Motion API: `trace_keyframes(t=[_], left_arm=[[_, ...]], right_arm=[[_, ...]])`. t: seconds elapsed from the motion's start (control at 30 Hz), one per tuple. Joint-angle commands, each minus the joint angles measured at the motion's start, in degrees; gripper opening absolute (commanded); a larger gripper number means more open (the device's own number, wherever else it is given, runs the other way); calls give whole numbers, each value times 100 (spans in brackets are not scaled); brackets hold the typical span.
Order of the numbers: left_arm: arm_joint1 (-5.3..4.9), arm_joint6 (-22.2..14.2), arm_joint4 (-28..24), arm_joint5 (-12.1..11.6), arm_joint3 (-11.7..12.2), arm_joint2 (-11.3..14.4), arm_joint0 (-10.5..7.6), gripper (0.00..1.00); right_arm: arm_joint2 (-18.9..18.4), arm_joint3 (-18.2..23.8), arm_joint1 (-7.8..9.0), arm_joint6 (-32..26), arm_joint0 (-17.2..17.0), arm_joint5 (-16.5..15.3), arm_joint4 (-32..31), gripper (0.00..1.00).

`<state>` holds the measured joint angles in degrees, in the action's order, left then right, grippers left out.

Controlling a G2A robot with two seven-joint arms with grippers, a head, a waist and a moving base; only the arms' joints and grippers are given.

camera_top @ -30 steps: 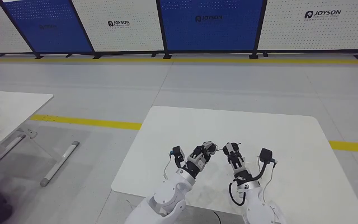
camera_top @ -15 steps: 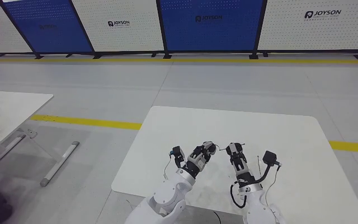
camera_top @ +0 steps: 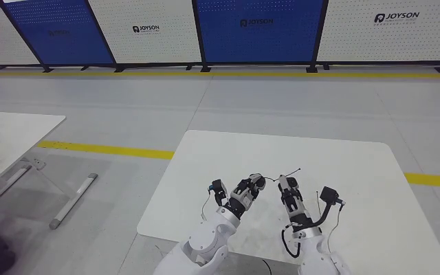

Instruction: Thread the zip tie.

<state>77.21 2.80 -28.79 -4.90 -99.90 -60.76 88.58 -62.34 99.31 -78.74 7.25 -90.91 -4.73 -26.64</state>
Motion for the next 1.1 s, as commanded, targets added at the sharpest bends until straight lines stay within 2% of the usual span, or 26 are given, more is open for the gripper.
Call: trace_keyframes(t=[0.0,0.07,0.4,0.7,1.07], left_arm=[[0,0,0,0,0,0,0,0],[0,0,0,0,0,0,0,0],[0,0,0,0,0,0,0,0],[0,0,0,0,0,0,0,0],[0,0,0,0,0,0,0,0]], right_arm=[[15,32,0,45,-24,-3,-110,14],[11,59,0,72,-34,-10,-160,0],[-22,82,-4,-53,24,42,-276,0],[22,-125,-14,-679,252,-53,18,0],[-51,-166,-9,-718,252,-69,63,0]])
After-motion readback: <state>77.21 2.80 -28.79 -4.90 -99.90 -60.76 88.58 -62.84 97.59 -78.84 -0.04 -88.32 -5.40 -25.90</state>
